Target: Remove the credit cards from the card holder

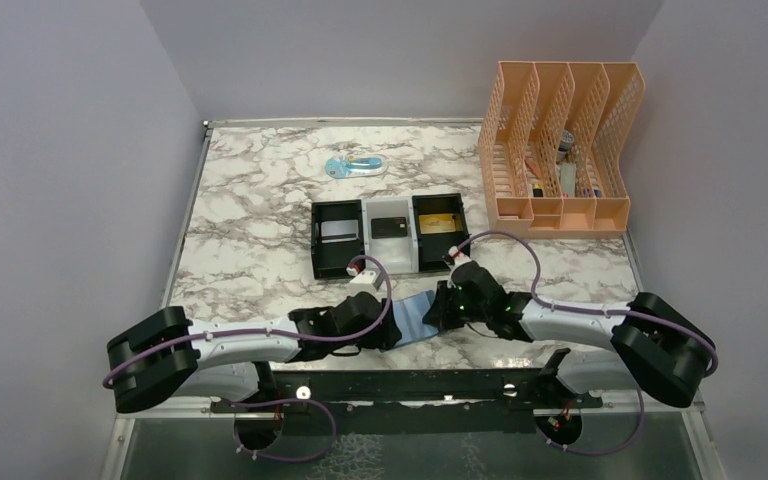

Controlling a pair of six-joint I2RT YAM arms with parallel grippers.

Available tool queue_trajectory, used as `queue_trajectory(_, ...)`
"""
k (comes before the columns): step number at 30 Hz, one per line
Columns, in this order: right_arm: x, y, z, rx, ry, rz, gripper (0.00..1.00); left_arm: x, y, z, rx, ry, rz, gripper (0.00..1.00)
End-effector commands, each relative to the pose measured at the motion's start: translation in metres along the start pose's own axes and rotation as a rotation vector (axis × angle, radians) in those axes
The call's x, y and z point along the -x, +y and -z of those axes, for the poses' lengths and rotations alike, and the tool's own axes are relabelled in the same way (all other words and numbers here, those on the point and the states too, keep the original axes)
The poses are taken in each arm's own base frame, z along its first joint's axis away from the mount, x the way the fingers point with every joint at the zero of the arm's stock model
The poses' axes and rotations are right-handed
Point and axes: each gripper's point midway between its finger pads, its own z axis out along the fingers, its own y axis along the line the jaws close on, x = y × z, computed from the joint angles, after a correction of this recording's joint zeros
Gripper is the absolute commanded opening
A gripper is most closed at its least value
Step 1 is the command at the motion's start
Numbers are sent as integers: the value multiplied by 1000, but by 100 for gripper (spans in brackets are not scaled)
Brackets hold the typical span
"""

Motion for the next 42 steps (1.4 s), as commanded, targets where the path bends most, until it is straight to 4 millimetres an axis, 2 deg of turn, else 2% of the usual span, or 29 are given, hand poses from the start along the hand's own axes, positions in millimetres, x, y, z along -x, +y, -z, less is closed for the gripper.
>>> queue_trajectory(1,-36,-17,3,-14,94,-34,4,-8,20,-8,70,-23,94,57)
queue_trajectory(3,-40,-13,4,19,95,-50,4,-9,15,-10,39,-35,152,57)
queue_trajectory(6,-43,-8,6,55,99,-67,4,-4,-2,-13,-40,-62,195,56)
queue_trajectory(13,-45,-6,7,69,98,-64,3,9,-20,-18,-51,-89,159,49)
queue_trajectory(22,-46,-5,8,79,103,-58,3,6,-16,-23,0,-73,116,25)
queue_trajectory(26,-37,-7,11,42,80,-41,4,6,-18,-24,20,-60,73,15)
queue_trajectory(28,-30,-8,12,15,67,-30,8,4,-17,-25,33,-55,52,11)
queue_trajectory(33,-18,-13,14,-57,47,-5,19,0,-15,-26,67,-34,1,8)
queue_trajectory(42,-11,-45,16,-296,59,44,19,-3,-8,-26,156,-21,-77,5)
